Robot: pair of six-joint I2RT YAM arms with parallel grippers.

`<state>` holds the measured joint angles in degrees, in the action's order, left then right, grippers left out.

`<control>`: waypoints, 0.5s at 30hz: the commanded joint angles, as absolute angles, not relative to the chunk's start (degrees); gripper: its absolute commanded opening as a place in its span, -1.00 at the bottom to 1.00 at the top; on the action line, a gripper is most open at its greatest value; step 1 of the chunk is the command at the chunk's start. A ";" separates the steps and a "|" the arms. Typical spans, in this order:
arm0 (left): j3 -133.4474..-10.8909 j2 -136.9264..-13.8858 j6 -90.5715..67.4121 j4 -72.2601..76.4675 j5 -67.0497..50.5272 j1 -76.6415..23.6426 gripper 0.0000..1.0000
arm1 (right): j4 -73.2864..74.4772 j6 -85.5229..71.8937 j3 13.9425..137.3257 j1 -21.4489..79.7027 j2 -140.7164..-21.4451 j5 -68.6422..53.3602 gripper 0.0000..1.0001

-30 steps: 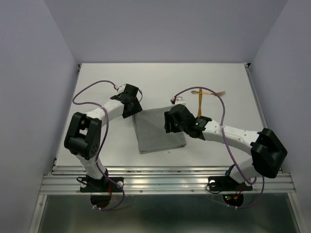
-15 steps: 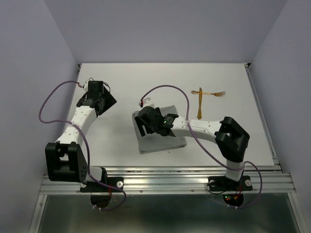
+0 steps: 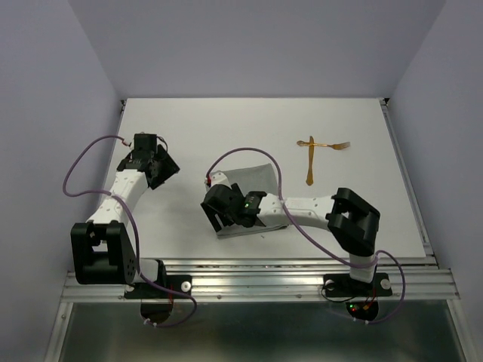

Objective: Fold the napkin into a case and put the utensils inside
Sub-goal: Smooth out the lower triangle-folded napkin at the center of the board.

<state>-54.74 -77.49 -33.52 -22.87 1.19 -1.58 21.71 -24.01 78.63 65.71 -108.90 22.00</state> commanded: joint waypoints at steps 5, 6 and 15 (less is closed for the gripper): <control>-54.75 -76.46 -31.38 -23.38 0.26 -1.41 0.36 | 24.52 -27.25 78.66 67.24 -107.49 23.37 0.70; -54.84 -76.55 -31.12 -23.64 0.26 -1.41 0.36 | 24.87 -27.25 79.10 67.24 -107.84 23.73 0.71; -53.79 -76.72 -29.01 -23.73 -3.34 -1.41 0.37 | 30.14 -27.42 87.88 67.24 -112.85 24.97 0.73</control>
<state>-54.74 -77.49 -31.27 -23.49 -1.72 -1.50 27.73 -26.79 83.18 67.09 -111.66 24.08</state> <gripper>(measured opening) 0.681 0.864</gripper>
